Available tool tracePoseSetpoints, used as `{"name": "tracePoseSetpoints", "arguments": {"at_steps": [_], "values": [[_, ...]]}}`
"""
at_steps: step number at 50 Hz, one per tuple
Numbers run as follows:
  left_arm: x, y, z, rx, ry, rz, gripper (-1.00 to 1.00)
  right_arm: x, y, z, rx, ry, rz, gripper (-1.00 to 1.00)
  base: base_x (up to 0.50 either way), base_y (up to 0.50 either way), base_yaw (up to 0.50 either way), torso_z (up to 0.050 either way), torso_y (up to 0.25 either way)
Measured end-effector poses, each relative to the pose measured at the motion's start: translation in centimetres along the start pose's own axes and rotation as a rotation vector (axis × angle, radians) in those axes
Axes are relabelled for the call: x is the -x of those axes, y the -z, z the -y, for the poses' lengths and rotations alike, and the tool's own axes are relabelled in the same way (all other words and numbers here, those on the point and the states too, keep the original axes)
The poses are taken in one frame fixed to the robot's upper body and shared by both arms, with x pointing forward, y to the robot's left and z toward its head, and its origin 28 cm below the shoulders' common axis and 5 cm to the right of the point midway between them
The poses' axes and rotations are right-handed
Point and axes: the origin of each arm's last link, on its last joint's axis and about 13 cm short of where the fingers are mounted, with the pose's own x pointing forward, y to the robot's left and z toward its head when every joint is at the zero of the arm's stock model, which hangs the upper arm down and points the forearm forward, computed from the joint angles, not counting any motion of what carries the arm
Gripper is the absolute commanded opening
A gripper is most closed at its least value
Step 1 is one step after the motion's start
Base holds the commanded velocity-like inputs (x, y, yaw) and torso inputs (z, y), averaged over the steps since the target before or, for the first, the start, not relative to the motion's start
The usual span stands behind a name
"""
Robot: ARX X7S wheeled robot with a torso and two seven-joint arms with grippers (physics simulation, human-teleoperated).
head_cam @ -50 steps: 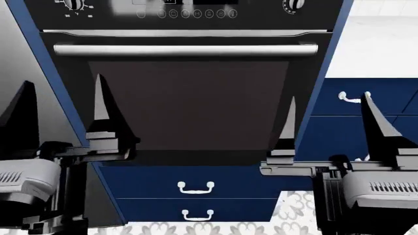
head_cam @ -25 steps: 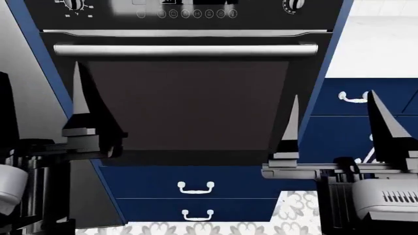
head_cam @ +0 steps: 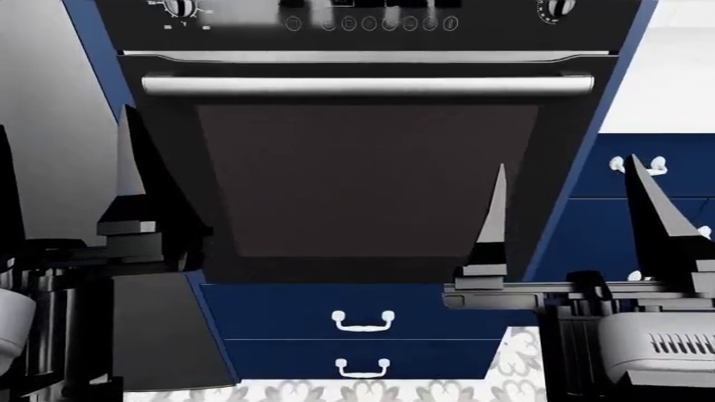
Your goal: Preheat the oven by turning the temperature knob.
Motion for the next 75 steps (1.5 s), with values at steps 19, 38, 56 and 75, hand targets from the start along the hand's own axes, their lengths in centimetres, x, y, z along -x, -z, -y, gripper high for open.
{"name": "tracePoseSetpoints", "arguments": {"at_steps": [19,38,56,75], "values": [[-0.01,-0.06,0.07,-0.001,0.001,0.002,1.00,0.03,0.01,0.05,-0.004,-0.004,0.003,1.00,0.00,0.14,0.00,0.000,0.000],[0.31,-0.41,0.03,0.035,0.039,0.024,1.00,0.17,0.21,-0.23,0.002,-0.025,-0.003,1.00,0.00,0.00,0.00,0.026,0.004],[0.40,-0.47,0.06,0.029,0.052,0.029,1.00,0.21,0.13,-0.26,0.003,-0.029,0.000,1.00,0.00,0.00,0.00,0.045,0.009],[0.42,-0.72,0.17,0.022,0.046,0.032,1.00,0.30,0.04,-0.17,-0.022,-0.032,0.022,1.00,0.35,0.00,0.00,0.000,0.000]]}}
